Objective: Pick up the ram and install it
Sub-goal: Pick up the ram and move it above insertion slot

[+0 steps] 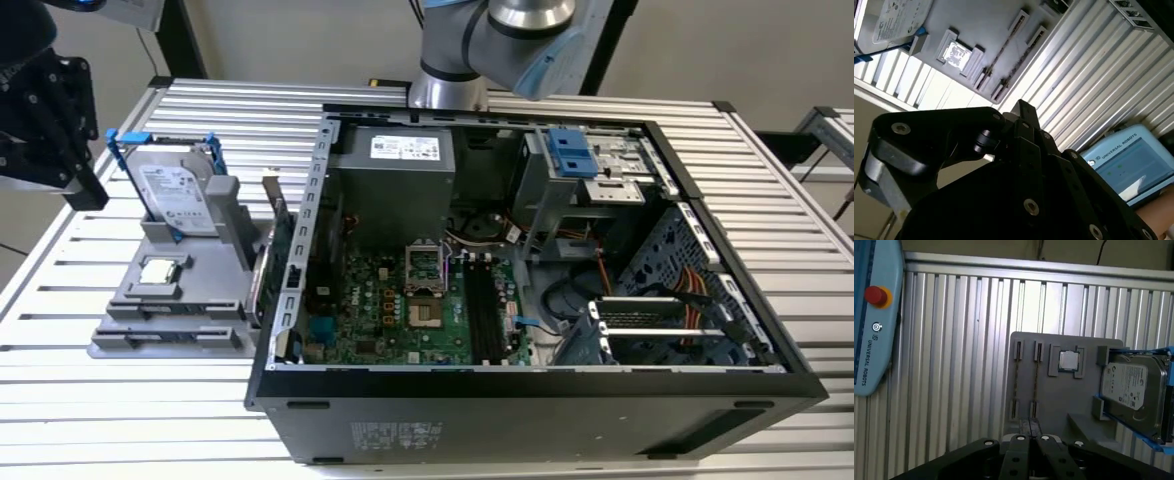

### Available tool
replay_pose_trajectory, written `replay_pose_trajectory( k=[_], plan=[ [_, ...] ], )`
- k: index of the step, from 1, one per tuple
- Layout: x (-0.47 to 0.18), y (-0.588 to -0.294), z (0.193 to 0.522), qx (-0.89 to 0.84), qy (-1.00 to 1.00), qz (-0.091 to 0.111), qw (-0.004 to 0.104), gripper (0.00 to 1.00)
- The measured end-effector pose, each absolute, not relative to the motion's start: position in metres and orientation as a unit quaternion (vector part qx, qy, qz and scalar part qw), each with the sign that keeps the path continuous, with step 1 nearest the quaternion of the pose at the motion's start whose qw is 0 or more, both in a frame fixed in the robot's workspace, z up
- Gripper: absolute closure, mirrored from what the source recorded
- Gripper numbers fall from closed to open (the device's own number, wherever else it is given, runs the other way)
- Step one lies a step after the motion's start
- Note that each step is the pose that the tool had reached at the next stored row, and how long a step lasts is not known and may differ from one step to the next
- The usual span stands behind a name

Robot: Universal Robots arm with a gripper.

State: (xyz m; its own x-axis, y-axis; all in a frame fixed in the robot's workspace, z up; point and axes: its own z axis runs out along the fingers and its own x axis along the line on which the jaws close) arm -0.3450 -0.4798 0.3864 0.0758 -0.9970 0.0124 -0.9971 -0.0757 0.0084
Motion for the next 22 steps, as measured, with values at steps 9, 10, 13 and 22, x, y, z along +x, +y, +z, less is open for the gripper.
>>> replay_pose_trajectory(
  k=[9, 10, 13, 22],
  plan=[
    [-0.345, -0.4798, 0.3865, 0.76, -0.649, 0.002, 0.007, 1.0],
    [-0.345, -0.4798, 0.3864, 0.763, -0.647, 0.002, 0.007, 1.0],
    [-0.345, -0.4798, 0.3864, 0.768, -0.641, 0.002, 0.007, 1.0],
    [-0.345, -0.4798, 0.3864, 0.768, -0.641, 0.002, 0.007, 1.0]
  ],
)
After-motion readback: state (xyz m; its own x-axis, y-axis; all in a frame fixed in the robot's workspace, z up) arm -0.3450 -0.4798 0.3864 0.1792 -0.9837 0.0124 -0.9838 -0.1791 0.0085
